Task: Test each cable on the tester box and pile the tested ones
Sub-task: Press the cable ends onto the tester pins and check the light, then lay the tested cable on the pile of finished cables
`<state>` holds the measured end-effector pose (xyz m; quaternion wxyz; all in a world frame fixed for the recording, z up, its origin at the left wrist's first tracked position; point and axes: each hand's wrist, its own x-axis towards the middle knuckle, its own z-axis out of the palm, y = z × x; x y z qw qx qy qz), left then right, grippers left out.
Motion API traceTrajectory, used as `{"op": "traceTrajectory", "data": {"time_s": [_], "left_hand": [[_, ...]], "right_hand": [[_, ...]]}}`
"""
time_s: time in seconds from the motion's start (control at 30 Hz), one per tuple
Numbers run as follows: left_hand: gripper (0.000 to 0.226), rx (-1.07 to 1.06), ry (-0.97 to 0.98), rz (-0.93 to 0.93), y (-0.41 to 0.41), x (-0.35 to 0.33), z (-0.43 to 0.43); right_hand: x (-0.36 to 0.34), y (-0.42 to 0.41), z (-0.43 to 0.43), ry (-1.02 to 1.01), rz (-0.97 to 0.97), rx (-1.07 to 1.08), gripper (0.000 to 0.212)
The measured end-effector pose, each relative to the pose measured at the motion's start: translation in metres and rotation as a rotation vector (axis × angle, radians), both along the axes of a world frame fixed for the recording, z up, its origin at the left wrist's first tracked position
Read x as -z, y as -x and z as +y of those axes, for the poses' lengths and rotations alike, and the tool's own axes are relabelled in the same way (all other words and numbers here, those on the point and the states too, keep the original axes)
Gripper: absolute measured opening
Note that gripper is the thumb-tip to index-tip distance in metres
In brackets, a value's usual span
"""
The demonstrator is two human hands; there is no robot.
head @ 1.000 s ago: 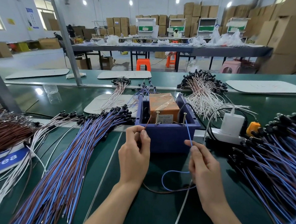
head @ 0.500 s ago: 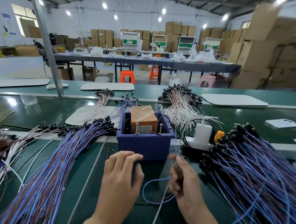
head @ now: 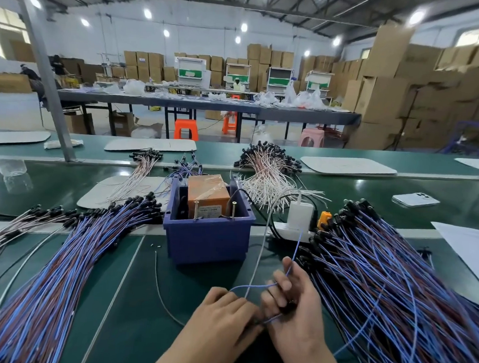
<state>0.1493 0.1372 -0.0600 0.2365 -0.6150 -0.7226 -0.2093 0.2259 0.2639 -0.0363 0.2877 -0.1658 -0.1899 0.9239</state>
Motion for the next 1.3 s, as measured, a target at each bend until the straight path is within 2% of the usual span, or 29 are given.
{"op": "traceTrajectory", "data": {"time_s": [0.1, 0.23, 0.3, 0.4, 0.47, 0.53, 0.6, 0.73, 0.83, 1.03, 1.1, 1.17, 1.3], "left_hand": [[0.023, 0.021, -0.092, -0.026, 0.001, 0.0, -0.001], [0.02, -0.044, -0.342, -0.271, 0.003, -0.009, -0.009], [0.02, -0.054, -0.471, -0.398, 0.003, -0.021, -0.012], [0.011, -0.005, -0.629, -0.542, 0.001, -0.038, -0.018], [0.008, 0.01, -0.713, -0.628, 0.0, -0.047, -0.022], [0.011, 0.021, -0.797, -0.703, -0.003, -0.054, -0.026], [0.02, 0.046, -0.839, -0.769, -0.007, -0.062, -0.028], [0.015, 0.089, -0.74, -0.886, -0.018, -0.091, -0.026], [0.014, 0.183, -0.7, -0.974, -0.024, -0.123, -0.021], [0.02, 0.423, -0.678, -1.104, -0.038, -0.182, 0.003], [0.018, 0.485, -0.672, -1.155, -0.043, -0.197, 0.014], [0.017, 0.518, -0.697, -1.2, -0.044, -0.21, 0.026], [0.016, 0.442, -0.826, -1.284, -0.036, -0.225, 0.053]], "right_hand": [[-0.001, -0.003, -0.001, -0.061, -0.022, 0.04, 0.018], [-0.002, -0.003, -0.001, -0.146, -0.172, 0.135, 0.021], [-0.002, -0.003, -0.005, -0.314, -0.313, 0.181, 0.028], [0.004, -0.006, -0.015, -0.674, -0.492, 0.272, 0.064], [0.006, -0.009, -0.025, -0.923, -0.574, 0.315, 0.08], [0.006, -0.01, -0.032, -1.192, -0.639, 0.441, 0.08], [0.007, -0.01, -0.037, -1.389, -0.602, 0.562, 0.071], [0.005, -0.011, -0.043, -1.566, -0.647, 0.468, 0.048], [-0.002, -0.01, -0.044, -1.635, -0.637, 0.375, 0.044], [-0.046, -0.013, -0.037, -1.557, -0.448, 0.277, 0.047], [-0.059, -0.022, -0.029, -1.556, -0.446, 0.298, 0.035], [-0.064, -0.037, -0.016, -1.563, -0.502, 0.34, 0.026], [-0.063, -0.087, 0.02, -1.518, -0.756, 0.344, 0.037]]}}
